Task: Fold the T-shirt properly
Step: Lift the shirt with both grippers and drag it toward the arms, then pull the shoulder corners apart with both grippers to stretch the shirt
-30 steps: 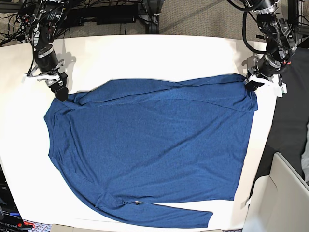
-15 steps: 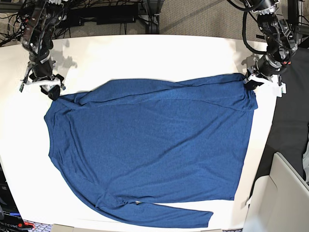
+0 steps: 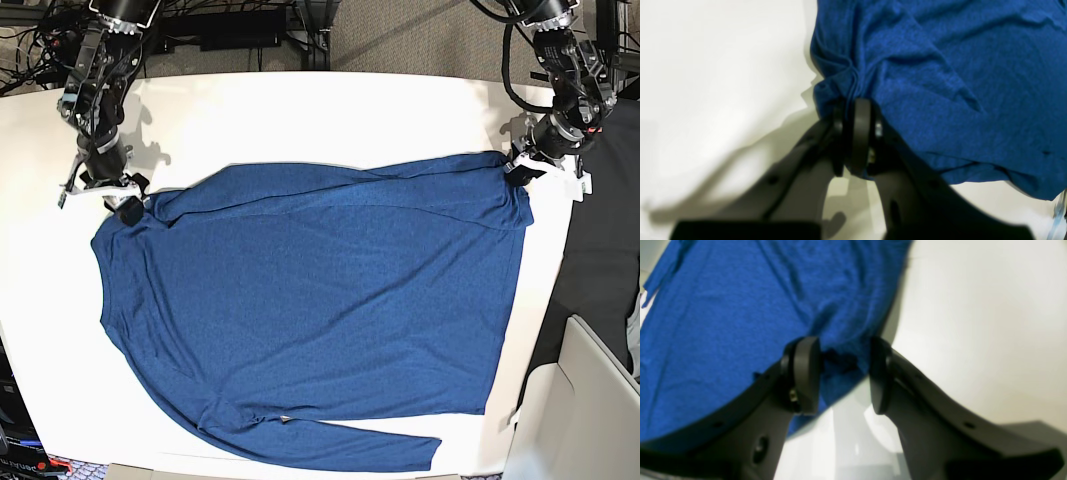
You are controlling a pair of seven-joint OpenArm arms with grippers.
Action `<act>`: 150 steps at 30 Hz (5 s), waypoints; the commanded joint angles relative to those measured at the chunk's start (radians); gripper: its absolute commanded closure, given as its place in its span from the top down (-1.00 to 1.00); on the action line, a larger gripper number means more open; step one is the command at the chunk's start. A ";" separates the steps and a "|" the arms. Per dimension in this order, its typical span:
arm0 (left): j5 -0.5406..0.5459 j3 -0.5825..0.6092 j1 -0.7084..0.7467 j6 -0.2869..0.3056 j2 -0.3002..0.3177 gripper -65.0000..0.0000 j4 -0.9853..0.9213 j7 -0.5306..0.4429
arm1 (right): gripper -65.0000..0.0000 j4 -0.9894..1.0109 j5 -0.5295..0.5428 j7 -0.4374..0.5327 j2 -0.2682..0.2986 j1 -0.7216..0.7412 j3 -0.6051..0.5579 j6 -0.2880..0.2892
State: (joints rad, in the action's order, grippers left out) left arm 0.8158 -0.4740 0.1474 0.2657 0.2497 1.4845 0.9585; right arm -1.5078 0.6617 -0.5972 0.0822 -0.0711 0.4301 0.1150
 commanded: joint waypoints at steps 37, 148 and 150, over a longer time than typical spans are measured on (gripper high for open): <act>0.004 -0.062 0.222 0.007 0.053 -1.00 0.302 0.001 | -0.99 -0.348 0.158 -0.002 0.046 -0.292 0.121 0.090; 0.003 0.041 -0.306 0.005 0.013 -0.98 -0.273 0.043 | -0.16 0.109 0.140 -0.005 0.173 0.044 0.160 0.102; 0.003 0.041 -0.306 0.005 0.013 -0.98 -0.273 0.043 | -0.16 0.106 0.135 -0.005 0.172 0.049 0.123 0.064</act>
State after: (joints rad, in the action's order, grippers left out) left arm 0.8169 -0.4335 -0.1467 0.2703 0.2497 1.1999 0.9939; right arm -1.3808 0.7853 -0.6231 0.2352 -0.0330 0.5495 0.1673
